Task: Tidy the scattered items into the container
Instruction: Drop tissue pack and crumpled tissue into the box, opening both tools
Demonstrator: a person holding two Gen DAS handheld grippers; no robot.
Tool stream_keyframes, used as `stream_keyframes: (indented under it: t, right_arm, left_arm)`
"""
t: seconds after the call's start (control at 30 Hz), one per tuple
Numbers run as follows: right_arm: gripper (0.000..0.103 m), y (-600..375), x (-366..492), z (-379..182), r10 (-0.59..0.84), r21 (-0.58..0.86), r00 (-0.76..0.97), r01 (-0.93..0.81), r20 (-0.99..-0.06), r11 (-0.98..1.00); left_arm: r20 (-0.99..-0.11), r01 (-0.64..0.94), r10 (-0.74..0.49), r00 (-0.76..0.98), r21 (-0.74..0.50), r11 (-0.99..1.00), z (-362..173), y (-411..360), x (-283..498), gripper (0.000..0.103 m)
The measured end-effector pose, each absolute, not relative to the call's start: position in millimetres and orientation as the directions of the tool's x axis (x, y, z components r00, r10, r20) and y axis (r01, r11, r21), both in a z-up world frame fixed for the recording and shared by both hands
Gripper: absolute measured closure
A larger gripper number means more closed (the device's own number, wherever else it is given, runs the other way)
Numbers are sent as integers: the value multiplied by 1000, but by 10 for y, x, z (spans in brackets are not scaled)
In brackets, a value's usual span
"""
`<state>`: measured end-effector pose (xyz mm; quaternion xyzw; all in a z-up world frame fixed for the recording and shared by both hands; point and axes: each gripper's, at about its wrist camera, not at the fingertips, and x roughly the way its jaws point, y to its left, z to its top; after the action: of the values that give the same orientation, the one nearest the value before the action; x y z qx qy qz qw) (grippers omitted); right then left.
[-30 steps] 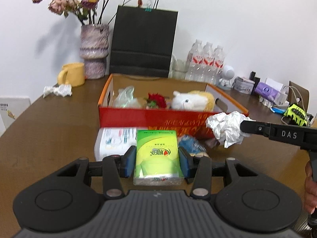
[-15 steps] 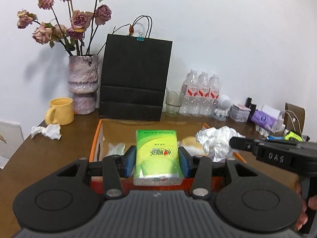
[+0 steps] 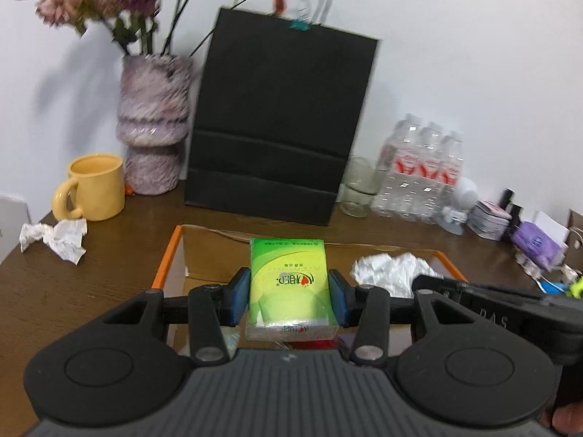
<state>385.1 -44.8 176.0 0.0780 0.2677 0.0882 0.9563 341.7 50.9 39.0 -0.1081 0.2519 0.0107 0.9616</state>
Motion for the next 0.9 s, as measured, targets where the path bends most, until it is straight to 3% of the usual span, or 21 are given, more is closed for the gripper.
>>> stream_keyframes:
  t: [0.3, 0.33, 0.4, 0.47, 0.53, 0.6, 0.73, 0.9]
  right_arm:
    - [94, -354, 4085, 1456, 215, 175, 785, -138, -581, 975]
    - [90, -355, 4089, 1444, 221, 181, 780, -140, -586, 973]
    - [81, -361, 4084, 1451, 225, 183, 777, -143, -588, 973]
    - [56, -354, 4050, 1477, 225, 176, 781, -148, -583, 973]
    - [51, -342, 4016, 1515, 210, 154, 788, -147, -579, 977]
    - [45, -345, 3993, 1557, 183, 133, 794, -129, -580, 983]
    - [17, -417, 3961, 1623, 130, 110, 802, -81, -583, 991]
    - [16, -448, 3921, 1694, 132, 112, 809, -82, -574, 990]
  left_arm:
    - [-548, -105, -15, 836, -187, 977, 121, 606, 3608, 55]
    - [-551, -103, -15, 834, -182, 978, 123, 600, 3610, 53]
    - [-550, -97, -19, 835, -181, 979, 138, 583, 3594, 28]
    - [-540, -96, -12, 841, -172, 980, 170, 558, 3566, 18]
    - [-535, -96, 6, 845, -141, 985, 211, 519, 3544, 16]
    - [-526, -109, 31, 850, -118, 987, 248, 498, 3521, 6]
    - [-514, -118, 36, 857, -128, 985, 308, 524, 3482, 0]
    - [-508, -120, 33, 861, -138, 983, 355, 530, 3445, 0]
